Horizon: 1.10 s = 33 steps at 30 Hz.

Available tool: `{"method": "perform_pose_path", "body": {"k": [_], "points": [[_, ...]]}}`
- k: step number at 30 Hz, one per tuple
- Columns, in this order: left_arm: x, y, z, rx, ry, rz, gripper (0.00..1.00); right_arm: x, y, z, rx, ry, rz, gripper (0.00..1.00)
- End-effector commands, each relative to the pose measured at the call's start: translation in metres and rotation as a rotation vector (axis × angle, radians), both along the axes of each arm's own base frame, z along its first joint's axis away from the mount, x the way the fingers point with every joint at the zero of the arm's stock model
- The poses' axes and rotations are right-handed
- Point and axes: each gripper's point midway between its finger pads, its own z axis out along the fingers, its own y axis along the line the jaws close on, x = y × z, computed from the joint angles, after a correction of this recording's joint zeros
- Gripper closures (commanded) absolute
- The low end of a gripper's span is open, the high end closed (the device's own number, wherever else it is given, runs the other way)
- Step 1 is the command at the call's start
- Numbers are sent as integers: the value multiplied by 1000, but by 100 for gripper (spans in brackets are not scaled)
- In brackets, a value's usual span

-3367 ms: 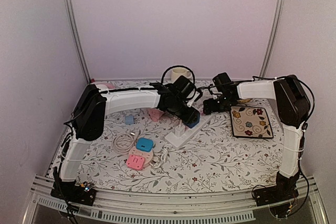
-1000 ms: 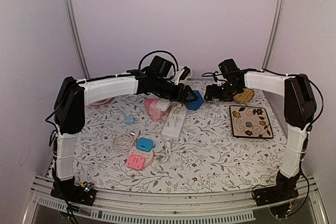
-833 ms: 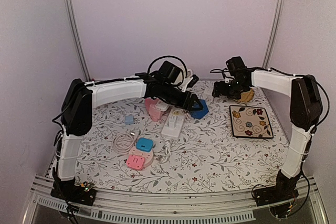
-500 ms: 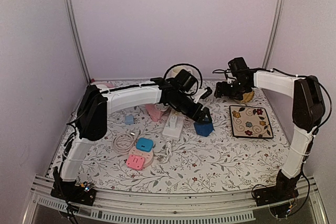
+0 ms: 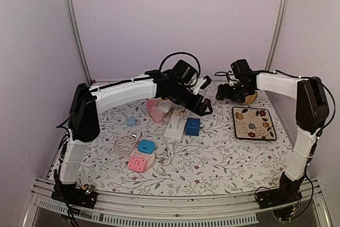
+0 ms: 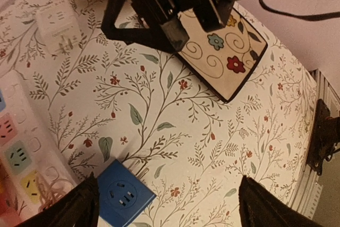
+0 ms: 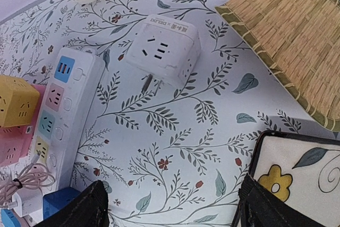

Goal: Pull the plug off the socket

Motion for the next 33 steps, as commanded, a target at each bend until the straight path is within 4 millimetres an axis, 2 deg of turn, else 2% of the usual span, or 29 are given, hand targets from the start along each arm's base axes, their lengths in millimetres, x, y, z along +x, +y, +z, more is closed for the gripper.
{"method": "perform_pose_path", "body": {"k": [1, 6, 11, 16, 23, 27, 33], "points": [[19, 36, 58, -30, -98, 155, 11, 2, 11, 18, 44, -53, 50, 12], [29, 88, 52, 39, -84, 320, 23, 5, 16, 16, 55, -50, 63, 12], [15, 112, 24, 118, -12, 379, 33, 7, 19, 14, 60, -47, 72, 12], [5, 120, -8, 197, 57, 431, 39, 9, 20, 10, 59, -40, 78, 12], [3, 110, -41, 291, 88, 456, 47, 14, 22, 8, 58, -40, 82, 12], [12, 115, -56, 360, 83, 507, 51, 14, 22, 9, 51, -43, 86, 12], [25, 124, -74, 459, 50, 564, 52, 15, 23, 9, 57, -39, 93, 12]]}}
